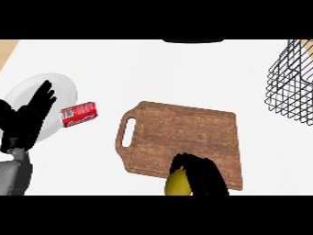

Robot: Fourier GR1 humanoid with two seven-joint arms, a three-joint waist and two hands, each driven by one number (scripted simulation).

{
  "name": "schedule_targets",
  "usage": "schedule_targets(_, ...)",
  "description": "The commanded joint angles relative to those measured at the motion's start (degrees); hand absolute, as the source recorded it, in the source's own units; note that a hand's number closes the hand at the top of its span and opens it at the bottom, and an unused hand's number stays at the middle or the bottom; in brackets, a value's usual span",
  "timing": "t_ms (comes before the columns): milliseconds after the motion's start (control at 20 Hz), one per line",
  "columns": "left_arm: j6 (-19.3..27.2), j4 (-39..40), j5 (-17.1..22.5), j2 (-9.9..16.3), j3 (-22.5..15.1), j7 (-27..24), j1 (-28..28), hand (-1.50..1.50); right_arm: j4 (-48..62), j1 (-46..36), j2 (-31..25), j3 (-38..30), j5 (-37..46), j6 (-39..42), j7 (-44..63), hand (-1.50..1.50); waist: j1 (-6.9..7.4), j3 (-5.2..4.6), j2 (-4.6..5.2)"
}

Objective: Pick the lemon from the cutting board and place it in the basket

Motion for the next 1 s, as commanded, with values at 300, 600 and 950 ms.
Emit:
schedule_targets(300,1.42,-3.85,-0.58,-0.37,-0.61,3.53,0.01,0.00,-24.59,8.01,-0.34,10.13,0.35,-14.47,1.93,1.50,-0.20,0.02,-0.15)
schedule_targets(600,0.65,0.41,0.22,0.27,1.14,1.14,-1.45,0.00,-34.11,4.70,0.10,13.88,9.99,-11.15,16.95,1.50,-0.46,-0.12,-0.03)
schedule_targets(950,0.68,-0.78,-0.55,-1.04,-0.62,1.98,-1.45,0.00,-44.88,-12.73,0.16,1.61,10.64,5.58,31.67,1.50,0.74,-0.06,0.23)
